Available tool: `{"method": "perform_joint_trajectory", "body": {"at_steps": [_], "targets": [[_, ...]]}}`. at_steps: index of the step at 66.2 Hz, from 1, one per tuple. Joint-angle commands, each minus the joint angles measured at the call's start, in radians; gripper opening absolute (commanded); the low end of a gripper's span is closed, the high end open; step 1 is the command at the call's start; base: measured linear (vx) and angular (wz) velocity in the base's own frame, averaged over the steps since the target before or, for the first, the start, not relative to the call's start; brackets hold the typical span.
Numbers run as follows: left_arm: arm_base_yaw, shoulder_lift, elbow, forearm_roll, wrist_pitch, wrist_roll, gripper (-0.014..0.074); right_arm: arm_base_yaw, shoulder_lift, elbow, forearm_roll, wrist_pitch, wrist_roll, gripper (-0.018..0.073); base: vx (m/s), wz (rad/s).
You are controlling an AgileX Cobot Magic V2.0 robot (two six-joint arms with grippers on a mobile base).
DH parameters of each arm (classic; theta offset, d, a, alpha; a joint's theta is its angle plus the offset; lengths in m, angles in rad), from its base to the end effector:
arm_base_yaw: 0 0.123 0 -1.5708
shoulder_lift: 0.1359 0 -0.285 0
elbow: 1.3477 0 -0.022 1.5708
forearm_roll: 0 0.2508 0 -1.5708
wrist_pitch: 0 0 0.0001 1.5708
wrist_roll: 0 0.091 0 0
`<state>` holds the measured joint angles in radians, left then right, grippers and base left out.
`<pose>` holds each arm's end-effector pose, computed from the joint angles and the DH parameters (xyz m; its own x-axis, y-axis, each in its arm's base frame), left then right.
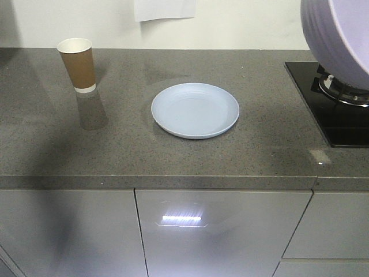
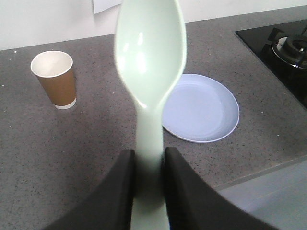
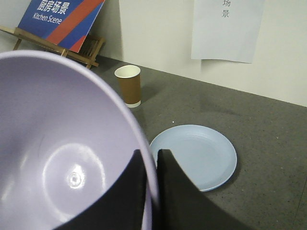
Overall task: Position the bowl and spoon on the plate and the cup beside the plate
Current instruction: 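Continue approaching the plate until it is within reach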
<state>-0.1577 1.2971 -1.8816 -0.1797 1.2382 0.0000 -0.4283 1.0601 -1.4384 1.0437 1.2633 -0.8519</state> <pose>0.2142 -0.0496 0.5308 -0.5424 0.0272 -0.8397 0.2644 0.9542 -0.1399 0.1713 0.0042 0.4938 -0.2894 -0.0946 -0.9525 -0.5493 0.8314 0.0843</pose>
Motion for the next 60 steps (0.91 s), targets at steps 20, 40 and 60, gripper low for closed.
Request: {"method": "perform_joint_trajectory", "body": {"at_steps": [20, 40, 60], "targets": [[-0.004, -0.021, -0.024, -0.016, -0.06, -0.006, -0.0006, -0.003, -0.011, -0.02, 0.069, 0.013, -0.005, -0.0005, 0.04, -0.02], [-0.004, -0.021, -0.024, -0.016, -0.06, -0.006, -0.0006, -0.003, -0.011, -0.02, 0.069, 0.013, -0.005, -0.0005, 0.03, -0.01], [-0.004, -0.021, -0.024, -0.016, -0.06, -0.006, -0.0006, -0.003, -0.011, -0.02, 0.069, 0.013, -0.005, -0.0005, 0.02, -0.01]]}}
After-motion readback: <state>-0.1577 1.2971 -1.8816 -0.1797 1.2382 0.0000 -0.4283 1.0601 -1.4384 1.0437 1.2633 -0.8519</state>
